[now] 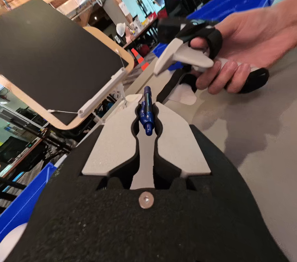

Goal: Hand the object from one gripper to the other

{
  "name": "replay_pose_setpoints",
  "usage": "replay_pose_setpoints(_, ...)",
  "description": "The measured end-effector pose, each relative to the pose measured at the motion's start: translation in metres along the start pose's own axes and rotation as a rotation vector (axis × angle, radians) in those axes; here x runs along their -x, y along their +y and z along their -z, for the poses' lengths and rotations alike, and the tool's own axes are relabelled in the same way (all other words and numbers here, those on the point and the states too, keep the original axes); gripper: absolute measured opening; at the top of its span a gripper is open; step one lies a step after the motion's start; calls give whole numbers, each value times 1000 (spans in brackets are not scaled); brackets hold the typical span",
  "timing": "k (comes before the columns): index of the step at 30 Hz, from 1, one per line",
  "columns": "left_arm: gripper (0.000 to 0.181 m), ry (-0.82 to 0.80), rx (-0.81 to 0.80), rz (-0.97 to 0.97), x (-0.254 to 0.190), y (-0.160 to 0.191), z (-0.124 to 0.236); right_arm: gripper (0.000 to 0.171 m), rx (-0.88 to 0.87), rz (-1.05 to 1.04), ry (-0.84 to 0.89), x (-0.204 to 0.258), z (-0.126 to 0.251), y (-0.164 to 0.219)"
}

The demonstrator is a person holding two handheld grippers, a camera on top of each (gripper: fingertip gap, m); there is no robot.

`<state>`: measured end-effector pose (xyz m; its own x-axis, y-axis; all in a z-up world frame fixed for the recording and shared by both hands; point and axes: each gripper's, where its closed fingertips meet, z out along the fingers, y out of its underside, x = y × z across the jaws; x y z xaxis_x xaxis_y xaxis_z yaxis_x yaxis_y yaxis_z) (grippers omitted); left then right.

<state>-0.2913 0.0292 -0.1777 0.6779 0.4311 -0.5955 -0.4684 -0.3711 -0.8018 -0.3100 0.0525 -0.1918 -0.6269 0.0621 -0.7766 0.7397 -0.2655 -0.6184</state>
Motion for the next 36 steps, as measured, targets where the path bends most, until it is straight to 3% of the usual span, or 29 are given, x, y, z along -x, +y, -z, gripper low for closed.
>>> replay_pose_setpoints(4, 13, -1, -61, 24, -3, -13, 1, 46, -119, -169, -238, 22, 5, -15)
replay_pose_setpoints(11, 14, -13, -47, -34, -12, -10, -6, 11, -159, -245, -289, 16, 8, -16)
replay_pose_setpoints(17, 26, 65, 45, 145, -16, 5, -8, 11, -234, -209, -192, 1, 19, -28)
replay_pose_setpoints(23, 41, 19, 60, 297, 0, 7, -4, 11, -386, -196, -51, -19, 40, -46)
replay_pose_setpoints(27, 45, -34, 188, 378, 7, 19, -7, 11, -434, 47, 201, -21, 36, -45)
replay_pose_setpoints(32, 43, 76, 267, 530, -13, 29, -13, 11, -214, 739, 369, 22, -3, -22)
replay_pose_setpoints(36, 40, 55, 287, 422, -6, 34, -11, 11, -90, 864, 423, 26, -17, -6)
